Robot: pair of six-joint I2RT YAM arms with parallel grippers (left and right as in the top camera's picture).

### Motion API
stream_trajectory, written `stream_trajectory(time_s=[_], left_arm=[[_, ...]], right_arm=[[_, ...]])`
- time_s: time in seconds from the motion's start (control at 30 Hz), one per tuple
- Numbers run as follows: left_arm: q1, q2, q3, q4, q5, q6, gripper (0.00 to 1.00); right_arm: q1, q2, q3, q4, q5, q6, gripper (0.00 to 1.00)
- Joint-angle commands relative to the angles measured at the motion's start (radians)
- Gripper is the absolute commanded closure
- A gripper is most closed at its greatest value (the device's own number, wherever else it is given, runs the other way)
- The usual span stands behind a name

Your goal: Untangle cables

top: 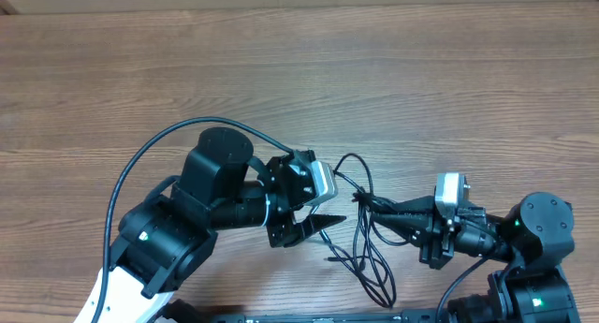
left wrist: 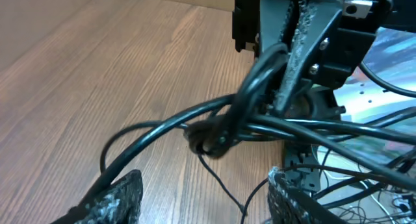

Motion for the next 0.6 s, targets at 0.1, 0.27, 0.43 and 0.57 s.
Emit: stream_trajectory(time_s=[0.1, 0.27, 0.43, 0.57], left_arm=[[0.003, 0.02, 0.01, 0.06, 0.111, 0.019, 0.39], [0.003, 0.03, 0.01, 0.094, 0.163, 0.019, 0.39], [0.003, 0.056, 0.01, 0.168, 0.218, 0.012, 0.48], [0.003, 0.088, 0.01, 0.228, 0.218, -0.053, 0.56]], right_arm=[[0.003, -0.004, 0.01, 0.007, -0.061, 0.045, 0.96], [0.003, -0.004, 0.01, 0.023, -0.061, 0.075, 0.96], [0.003, -0.004, 0.01, 0.044, -0.078, 0.101, 0.96], [0.003, -0.004, 0.01, 0.044, -0.089, 0.101, 0.96]])
